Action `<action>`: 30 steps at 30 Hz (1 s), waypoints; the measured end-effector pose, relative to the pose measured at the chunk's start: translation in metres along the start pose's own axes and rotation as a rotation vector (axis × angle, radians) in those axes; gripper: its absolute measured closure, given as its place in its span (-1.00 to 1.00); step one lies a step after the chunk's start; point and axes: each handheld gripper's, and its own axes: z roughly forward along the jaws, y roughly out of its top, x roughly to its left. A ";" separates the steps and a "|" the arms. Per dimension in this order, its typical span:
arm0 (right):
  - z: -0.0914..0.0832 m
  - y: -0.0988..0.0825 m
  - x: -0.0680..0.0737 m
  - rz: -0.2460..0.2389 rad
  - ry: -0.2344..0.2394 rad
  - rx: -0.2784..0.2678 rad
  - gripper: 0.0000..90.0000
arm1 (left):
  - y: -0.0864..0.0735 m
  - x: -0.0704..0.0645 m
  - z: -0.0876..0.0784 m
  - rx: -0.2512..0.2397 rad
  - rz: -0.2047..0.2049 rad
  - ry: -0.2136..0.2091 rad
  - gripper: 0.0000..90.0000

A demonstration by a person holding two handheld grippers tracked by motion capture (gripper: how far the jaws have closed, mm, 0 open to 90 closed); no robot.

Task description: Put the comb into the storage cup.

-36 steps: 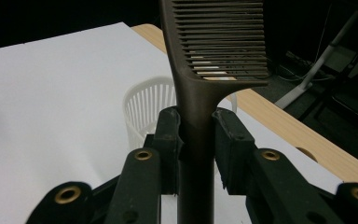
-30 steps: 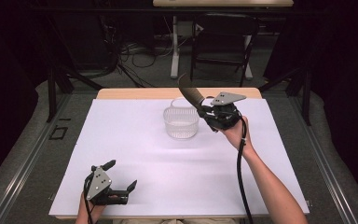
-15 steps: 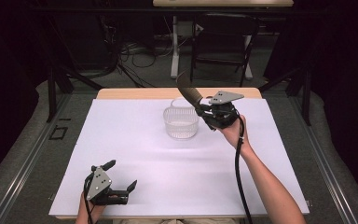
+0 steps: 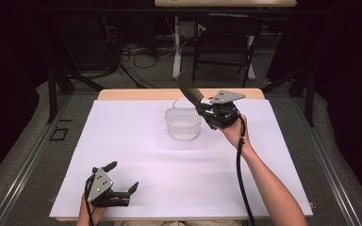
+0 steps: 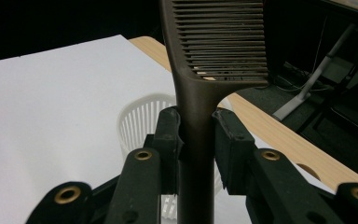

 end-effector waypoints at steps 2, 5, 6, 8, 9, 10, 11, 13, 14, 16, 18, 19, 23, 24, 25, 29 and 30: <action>0.000 0.000 0.000 0.001 -0.003 -0.005 0.61 | 0.000 0.000 0.000 0.000 0.000 0.000 -1.00; 0.001 0.000 0.000 0.003 -0.008 -0.012 0.61 | 0.000 0.000 0.000 0.000 0.000 0.000 -1.00; 0.002 0.000 -0.001 0.004 -0.008 -0.014 0.61 | 0.000 0.000 0.000 -0.001 -0.002 0.000 -1.00; 0.003 0.001 -0.001 0.004 -0.010 -0.014 0.61 | 0.000 0.000 0.000 0.000 -0.002 0.000 -1.00; 0.004 0.001 -0.002 0.004 -0.010 -0.015 0.61 | 0.000 0.000 0.000 0.000 -0.002 -0.001 -1.00; 0.004 0.001 -0.002 0.007 -0.007 -0.015 0.61 | 0.000 0.000 0.000 0.000 -0.002 -0.001 -1.00; 0.005 0.001 -0.002 0.007 -0.008 -0.015 0.61 | 0.000 0.000 0.000 0.001 -0.001 0.000 -1.00; 0.005 0.002 -0.002 0.007 -0.011 -0.017 0.61 | 0.000 0.000 0.000 0.001 -0.002 0.001 -1.00; 0.006 0.002 -0.002 0.007 -0.011 -0.018 0.61 | 0.000 0.000 0.001 0.002 -0.001 0.001 -1.00; 0.006 0.002 -0.002 0.004 -0.011 -0.021 0.61 | 0.000 0.000 0.001 0.003 0.000 -0.003 -1.00; 0.007 0.003 -0.001 0.002 -0.011 -0.025 0.61 | 0.000 0.000 0.001 0.003 0.003 -0.003 -1.00; 0.007 0.003 -0.001 0.001 -0.012 -0.026 0.61 | 0.000 0.000 0.001 0.003 0.005 -0.004 -1.00; 0.009 0.006 -0.001 -0.004 -0.017 -0.035 0.61 | 0.000 0.000 0.001 0.002 0.001 -0.003 -1.00; 0.009 0.006 -0.001 -0.004 -0.019 -0.037 0.61 | 0.000 0.000 0.001 0.004 0.001 -0.001 -1.00; 0.009 0.007 -0.001 -0.005 -0.019 -0.039 0.61 | 0.000 0.000 0.000 0.004 0.002 -0.001 -1.00; 0.012 0.008 -0.001 -0.009 -0.020 -0.050 0.61 | 0.000 0.000 0.001 0.004 0.002 -0.002 -1.00; 0.012 0.008 -0.001 -0.011 -0.018 -0.052 0.61 | 0.000 0.000 0.001 0.004 0.001 -0.003 -1.00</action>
